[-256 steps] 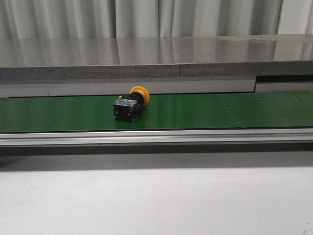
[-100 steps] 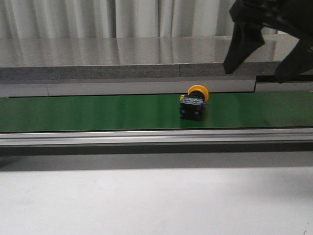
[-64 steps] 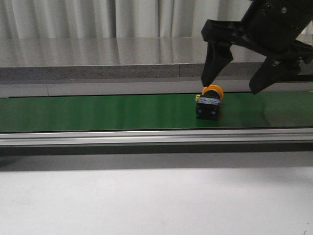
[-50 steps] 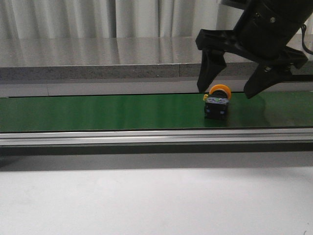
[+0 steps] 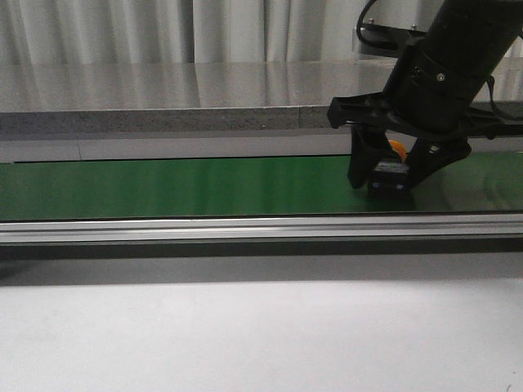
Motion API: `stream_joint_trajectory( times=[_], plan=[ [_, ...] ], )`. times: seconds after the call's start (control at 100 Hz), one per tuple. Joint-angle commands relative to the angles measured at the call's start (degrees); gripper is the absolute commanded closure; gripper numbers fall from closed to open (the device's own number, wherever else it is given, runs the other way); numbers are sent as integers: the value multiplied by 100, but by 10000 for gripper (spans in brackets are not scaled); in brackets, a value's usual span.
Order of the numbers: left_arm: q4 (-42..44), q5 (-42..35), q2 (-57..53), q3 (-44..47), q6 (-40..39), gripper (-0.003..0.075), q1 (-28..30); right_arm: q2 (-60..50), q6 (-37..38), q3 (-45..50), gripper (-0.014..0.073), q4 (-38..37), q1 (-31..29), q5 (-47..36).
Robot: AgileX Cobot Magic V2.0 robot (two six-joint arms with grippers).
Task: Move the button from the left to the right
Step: 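Lift the button off the belt with the right gripper toward the green tray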
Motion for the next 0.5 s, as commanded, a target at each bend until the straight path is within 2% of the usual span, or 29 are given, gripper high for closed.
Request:
stream_joint_trajectory(
  times=[0.0, 0.08, 0.13, 0.34, 0.49],
  plan=[
    [-42, -401, 63, -149, -2, 741, -39, -204, 25, -190, 288, 47, -19, -79],
    [-42, -401, 63, -149, -2, 741, -39, -204, 25, -336, 396, 39, -19, 128],
    [-42, -401, 63, -149, -2, 741, -39, -209, 25, -457, 429, 27, -19, 294],
    [-42, -401, 63, -149, -2, 741, -39, -535, 15, -848, 430, -346, -19, 776],
    [-42, -401, 63, -149, -2, 741, -39, -990, 15, -890, 430, -1090, -125, 842]
  ],
)
